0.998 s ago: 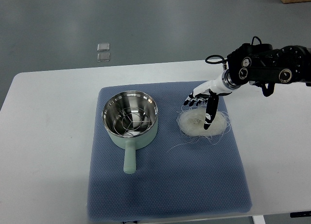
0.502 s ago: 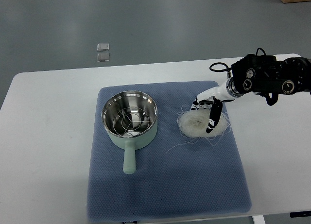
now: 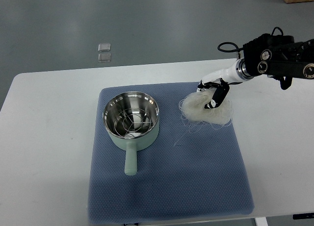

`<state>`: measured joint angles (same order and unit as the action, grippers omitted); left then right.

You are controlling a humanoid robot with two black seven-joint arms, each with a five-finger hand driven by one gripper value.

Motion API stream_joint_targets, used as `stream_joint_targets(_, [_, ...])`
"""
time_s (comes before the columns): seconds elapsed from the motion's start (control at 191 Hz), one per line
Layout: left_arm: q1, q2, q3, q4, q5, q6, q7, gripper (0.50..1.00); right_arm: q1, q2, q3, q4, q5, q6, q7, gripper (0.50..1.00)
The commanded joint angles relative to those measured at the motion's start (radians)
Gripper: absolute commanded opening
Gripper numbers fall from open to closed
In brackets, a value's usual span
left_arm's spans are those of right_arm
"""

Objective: Put vermicelli into pot with right hand
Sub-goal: 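Lift the grasped vermicelli upward off the mat with the right hand, then carry the vermicelli over the steel pot and lower it inside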

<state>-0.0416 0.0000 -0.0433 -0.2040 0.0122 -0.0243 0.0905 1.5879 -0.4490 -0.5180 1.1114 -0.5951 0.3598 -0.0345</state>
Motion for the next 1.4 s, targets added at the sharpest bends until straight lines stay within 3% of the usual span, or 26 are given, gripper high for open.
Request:
stream_joint_targets(0.0, [-0.001,0.0,0.0,-0.003,0.0,0.0,0.0,1.0,0.024,-0.05,0.055,0.024,0.005,0.005,0.001,0.5])
stream_joint_targets(0.371, [0.0,0.0,0.0,-0.009,0.002,-0.002,0.0,1.0,0.044,-0.174,0.302,0.038,0.112,0.03,0.001,0.5])
stream_joint_targets(0.763, [-0.001,0.0,0.002,-0.011,0.002,-0.002,0.0,1.0,0.127,-0.198,0.369,0.024,0.304,0.025,0.001,0.5])
stream_joint_targets(1.212, [-0.001,0.0,0.0,-0.009,0.003,-0.002,0.002,1.0,0.133,-0.2,0.38,0.012,0.34,0.014,0.001,0.5])
stream_joint_targets(1.395, [-0.001,0.0,-0.001,-0.009,0.002,-0.002,0.061,1.0,0.135,-0.192,0.38,0.005,0.342,0.016,0.001,0.5])
